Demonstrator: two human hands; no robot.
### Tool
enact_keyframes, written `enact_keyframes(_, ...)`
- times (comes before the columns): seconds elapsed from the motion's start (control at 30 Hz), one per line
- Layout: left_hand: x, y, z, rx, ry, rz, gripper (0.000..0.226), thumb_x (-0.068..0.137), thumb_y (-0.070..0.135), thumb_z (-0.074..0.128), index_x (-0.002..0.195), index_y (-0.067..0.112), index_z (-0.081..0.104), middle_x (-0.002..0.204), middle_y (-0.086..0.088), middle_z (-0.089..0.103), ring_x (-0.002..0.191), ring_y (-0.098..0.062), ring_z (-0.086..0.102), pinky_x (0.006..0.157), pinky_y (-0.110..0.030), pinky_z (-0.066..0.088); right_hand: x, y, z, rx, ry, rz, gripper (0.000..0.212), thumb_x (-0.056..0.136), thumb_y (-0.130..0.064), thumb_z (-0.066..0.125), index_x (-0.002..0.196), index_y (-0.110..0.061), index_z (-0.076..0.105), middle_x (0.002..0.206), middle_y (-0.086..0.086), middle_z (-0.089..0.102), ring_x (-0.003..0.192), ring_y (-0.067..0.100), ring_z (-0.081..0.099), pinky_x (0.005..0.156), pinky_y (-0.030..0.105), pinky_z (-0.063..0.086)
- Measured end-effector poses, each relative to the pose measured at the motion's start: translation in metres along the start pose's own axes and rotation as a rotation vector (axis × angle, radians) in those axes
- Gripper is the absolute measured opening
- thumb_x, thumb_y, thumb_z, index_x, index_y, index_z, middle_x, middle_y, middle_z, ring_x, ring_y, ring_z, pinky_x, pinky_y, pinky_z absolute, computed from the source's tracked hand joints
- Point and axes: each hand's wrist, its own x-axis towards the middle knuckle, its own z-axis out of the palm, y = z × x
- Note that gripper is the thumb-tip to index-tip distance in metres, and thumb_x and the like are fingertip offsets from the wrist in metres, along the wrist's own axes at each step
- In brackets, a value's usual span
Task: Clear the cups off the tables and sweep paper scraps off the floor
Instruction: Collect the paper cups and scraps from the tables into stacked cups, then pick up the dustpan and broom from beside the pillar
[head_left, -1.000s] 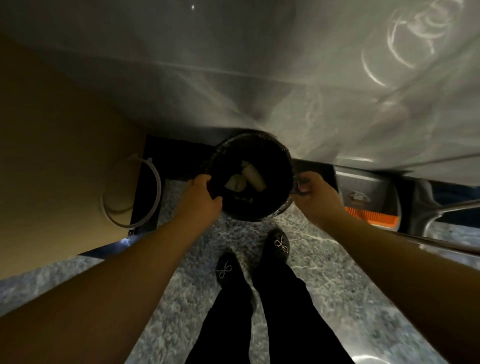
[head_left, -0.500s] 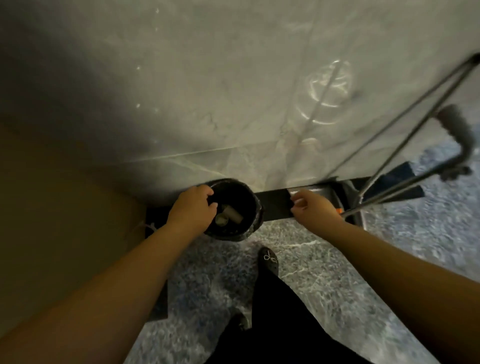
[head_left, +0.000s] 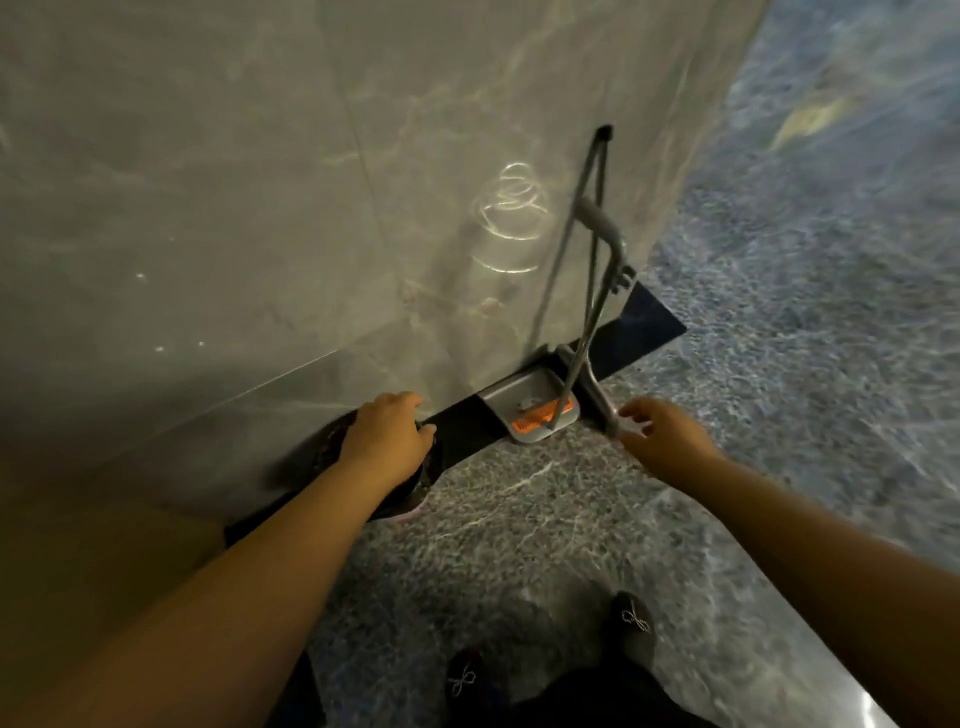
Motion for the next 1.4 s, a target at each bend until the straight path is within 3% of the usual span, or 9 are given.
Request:
enact_keyframes(0.23,0.015,0.09,0.02,0.037,0.009,0.042,0.052,0.096,0.045,0.053,0.141,0.018,0.046,0.142,-0.01,0.046,0.127,-0.032,0.044,0.102,-0.044,0.043,0.018,0.052,-0.066,-0.008,-0.031,-0.053,0.033,0.09,-0.026,0.063,0.123,-0.026,0.057,0.124,0.003,0.056,0.1,0.016,0.055,0.074,0.026,0.048)
enact_keyframes(0.37,0.029,0.147,0.025,-0.029,0.056,0.014,0.054,0.097,0.045,0.052,0.143,0.018,0.044,0.146,-0.01,0.042,0.13,-0.032,0.041,0.105,-0.044,0.041,0.046,0.076,-0.103,-0.018,-0.042,-0.129,0.035,0.089,-0.03,0.064,0.123,-0.029,0.056,0.128,0.002,0.053,0.113,0.017,0.053,0.09,0.031,0.049)
enact_keyframes(0.6,0.06,0.23,0.019,-0.275,0.243,-0.027,0.051,0.096,0.039,0.056,0.141,0.016,0.046,0.141,-0.013,0.046,0.126,-0.032,0.047,0.101,-0.041,0.042,0.105,0.095,-0.154,-0.005,-0.069,-0.186,0.037,0.089,-0.031,0.064,0.124,-0.032,0.053,0.127,0.0,0.054,0.111,0.015,0.055,0.09,0.032,0.05)
enact_keyframes(0.83,0.13,0.276,-0.009,-0.357,0.363,0.004,0.057,0.096,0.039,0.057,0.146,0.019,0.039,0.145,-0.01,0.043,0.129,-0.029,0.045,0.102,-0.038,0.04,0.179,0.081,-0.188,0.039,-0.03,-0.226,0.043,0.092,-0.026,0.061,0.132,-0.026,0.049,0.127,0.001,0.052,0.103,0.012,0.054,0.082,0.025,0.046)
enact_keyframes(1.03,0.215,0.306,-0.026,-0.469,0.389,-0.033,0.072,0.092,0.042,0.062,0.151,0.02,0.028,0.15,-0.011,0.036,0.128,-0.029,0.047,0.097,-0.031,0.039,0.255,0.057,-0.211,0.101,-0.001,-0.229,0.04,0.091,-0.029,0.062,0.129,-0.029,0.049,0.122,-0.001,0.056,0.099,0.01,0.056,0.077,0.023,0.044)
enact_keyframes(1.17,0.253,0.319,-0.021,-0.492,0.326,-0.129,0.079,0.089,0.043,0.065,0.152,0.016,0.026,0.148,-0.014,0.037,0.128,-0.031,0.047,0.091,-0.026,0.037,0.293,0.045,-0.216,0.171,0.003,-0.269,0.042,0.091,-0.031,0.062,0.13,-0.031,0.047,0.12,-0.003,0.055,0.096,0.009,0.057,0.076,0.022,0.045)
enact_keyframes(1.27,0.273,0.326,-0.016,-0.465,0.271,-0.172,0.071,0.09,0.034,0.066,0.149,0.012,0.032,0.144,-0.017,0.04,0.126,-0.032,0.047,0.098,-0.033,0.04,0.319,0.037,-0.214,0.195,-0.013,-0.309,0.042,0.091,-0.032,0.062,0.129,-0.033,0.046,0.118,-0.004,0.054,0.099,0.009,0.056,0.078,0.023,0.046)
enact_keyframes(1.4,0.295,0.33,-0.013,-0.505,0.31,-0.258,0.045,0.096,0.018,0.057,0.138,0.008,0.046,0.125,-0.016,0.054,0.098,-0.022,0.052,0.08,-0.029,0.04,0.366,0.024,-0.213,0.241,-0.059,-0.367,0.041,0.09,-0.035,0.062,0.128,-0.036,0.045,0.118,-0.005,0.053,0.101,0.008,0.056,0.082,0.026,0.051)
